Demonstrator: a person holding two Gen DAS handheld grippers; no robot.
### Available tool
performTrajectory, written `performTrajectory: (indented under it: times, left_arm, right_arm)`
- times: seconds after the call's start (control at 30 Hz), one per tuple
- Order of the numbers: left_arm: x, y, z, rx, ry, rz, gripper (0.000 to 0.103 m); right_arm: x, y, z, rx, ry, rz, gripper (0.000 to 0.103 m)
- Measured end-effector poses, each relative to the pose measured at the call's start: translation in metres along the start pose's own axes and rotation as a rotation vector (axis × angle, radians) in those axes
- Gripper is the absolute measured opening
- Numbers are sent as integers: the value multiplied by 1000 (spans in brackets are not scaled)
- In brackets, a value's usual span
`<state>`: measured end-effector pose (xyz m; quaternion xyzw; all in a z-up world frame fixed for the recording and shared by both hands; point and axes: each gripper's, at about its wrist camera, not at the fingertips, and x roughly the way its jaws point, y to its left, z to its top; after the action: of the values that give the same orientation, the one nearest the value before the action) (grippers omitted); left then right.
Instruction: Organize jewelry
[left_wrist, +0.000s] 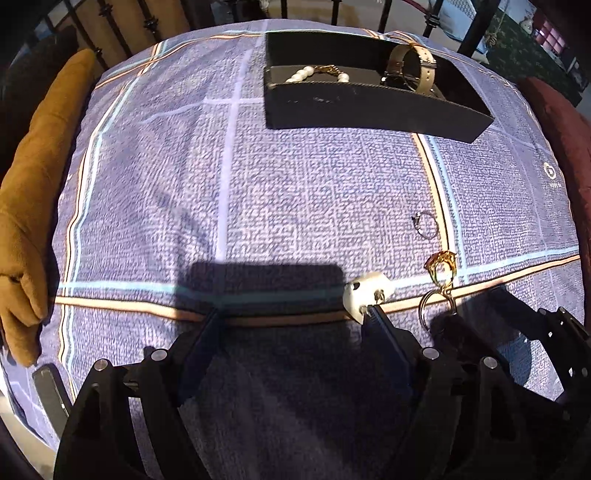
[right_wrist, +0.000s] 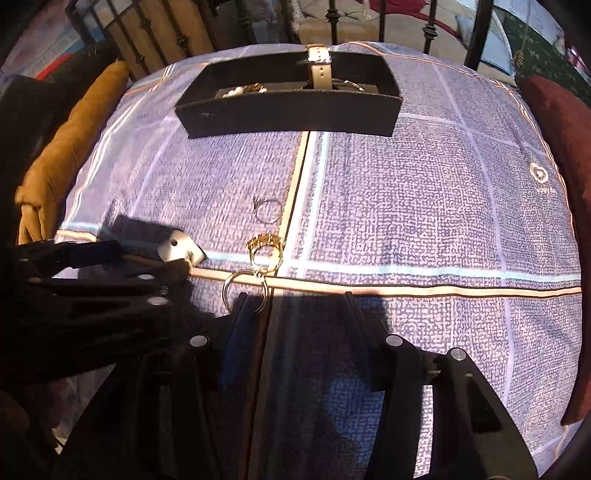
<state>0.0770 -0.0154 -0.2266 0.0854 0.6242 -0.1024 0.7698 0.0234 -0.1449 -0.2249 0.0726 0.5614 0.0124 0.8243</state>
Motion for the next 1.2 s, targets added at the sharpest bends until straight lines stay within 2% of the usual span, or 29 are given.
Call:
performTrajectory:
  times: [0.27,0.4,0.43,0.5,0.57,0.63,0.67,0.7,0.77,0.83,0.87,0.9,0.97,1.1,1.2]
  left_arm:
    - [-5,-1,13,-36,-33,-55,77]
    - [7,-8,19,-8,-30,-17,78]
    - [10,-11,19,17,-29,-4,81]
    - [11,-17,16,53,-27,21,81]
    - [10,-16,13,45,-15,19,81]
    - [9,-10,7,29,-11,7,79]
    - [8,-7,4,20,-13,3,75]
    - [7,-5,2,13,-18,7,71]
    - [6,2,-2,4,-27,10,61]
    - [1,16,-5,-9,-32,2,53]
    - [0,20,-4,-16,-38,2,43]
    - [-1,26,-3,-25,-41,-2,38]
    - [-6,36,-1,-54,-47,-35,8]
    - [-13,48,-1,-74,-53,-73,3]
    - [-27,41,8,-73,-71,-100,3]
  right_arm:
    - [-1,-2,4,21,-15,12,51]
    - [5,2,6,-8,-26,-7,51]
    - [6,4,6,-23,-28,-19,51]
    - [9,9,6,-61,-27,-46,51]
    - [8,13,4,-100,-33,-74,50]
    - [7,8,4,-84,-26,-69,48]
    - [7,6,4,-80,-23,-69,40]
    - [7,4,5,-86,-22,-86,36]
    - [6,2,5,-96,-21,-93,16]
    - [6,0,5,-98,-19,-91,7]
    - [5,-1,5,-91,-18,-85,5]
    - [3,-3,6,-77,-18,-75,5]
    - [-2,-9,8,-38,-17,-49,5]
    - [-14,-16,8,-12,-37,-38,4]
    - [-24,-18,11,5,-55,-23,4]
